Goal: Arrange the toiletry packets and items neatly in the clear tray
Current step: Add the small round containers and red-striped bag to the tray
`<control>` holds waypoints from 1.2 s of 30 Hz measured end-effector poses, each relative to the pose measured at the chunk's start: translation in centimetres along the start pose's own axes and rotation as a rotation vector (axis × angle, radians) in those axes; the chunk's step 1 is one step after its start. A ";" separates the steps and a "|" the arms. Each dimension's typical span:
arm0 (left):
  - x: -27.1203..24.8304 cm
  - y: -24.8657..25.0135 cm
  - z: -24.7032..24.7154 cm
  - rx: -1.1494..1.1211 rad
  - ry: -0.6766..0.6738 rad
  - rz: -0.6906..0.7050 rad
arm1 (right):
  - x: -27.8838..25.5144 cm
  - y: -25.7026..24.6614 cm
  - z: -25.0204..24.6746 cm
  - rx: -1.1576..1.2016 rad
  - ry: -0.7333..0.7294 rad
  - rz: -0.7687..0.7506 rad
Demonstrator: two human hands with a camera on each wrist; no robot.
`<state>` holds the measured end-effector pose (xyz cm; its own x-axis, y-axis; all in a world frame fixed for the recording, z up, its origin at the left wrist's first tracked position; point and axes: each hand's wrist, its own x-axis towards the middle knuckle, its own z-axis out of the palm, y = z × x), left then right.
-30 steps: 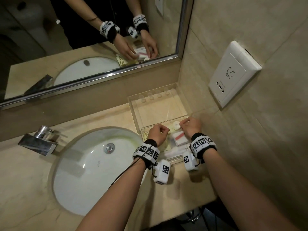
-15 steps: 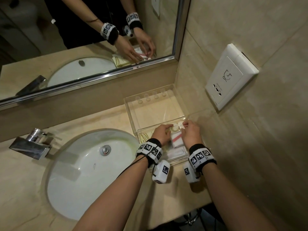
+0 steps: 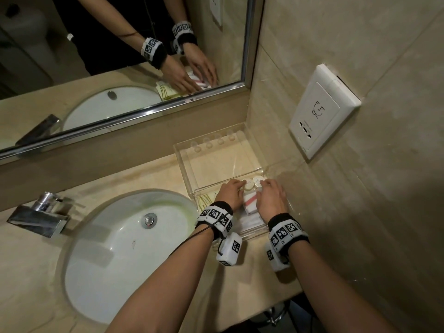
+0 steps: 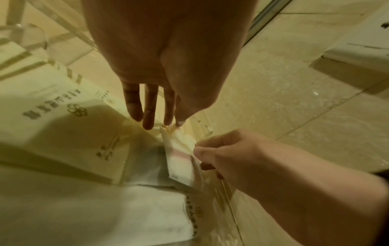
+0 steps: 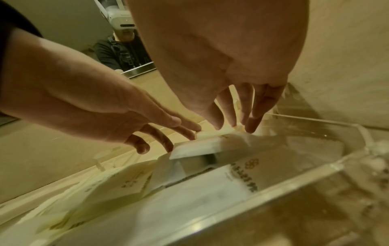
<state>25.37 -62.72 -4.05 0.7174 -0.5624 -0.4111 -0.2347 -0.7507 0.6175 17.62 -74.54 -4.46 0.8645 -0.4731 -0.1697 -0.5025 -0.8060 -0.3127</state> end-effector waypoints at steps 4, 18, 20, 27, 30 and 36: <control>0.0 0.1 0.0 0.025 -0.037 0.000 | -0.1 -0.1 0.0 -0.003 -0.008 0.021; -6.3 -4.0 -4.3 -0.258 0.242 -0.081 | -1.6 -0.6 -1.1 0.361 0.045 -0.084; -7.4 -5.2 -4.6 -0.269 0.269 -0.094 | -2.0 -1.1 -0.8 0.399 0.032 -0.107; -10.7 -7.1 -5.2 -0.300 0.274 -0.103 | -3.8 -3.7 -0.8 0.441 -0.099 -0.107; -11.6 -7.8 -4.8 -0.253 0.274 -0.094 | -4.8 -4.9 -0.8 0.415 -0.164 -0.100; -11.9 -8.2 -4.1 -0.088 0.277 -0.043 | -5.7 -5.8 -0.6 0.285 -0.206 -0.151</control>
<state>21.41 -48.45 -1.50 0.8802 -0.4052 -0.2471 -0.1505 -0.7321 0.6643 15.64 -67.38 -1.12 0.9273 -0.2514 -0.2774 -0.3710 -0.7165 -0.5908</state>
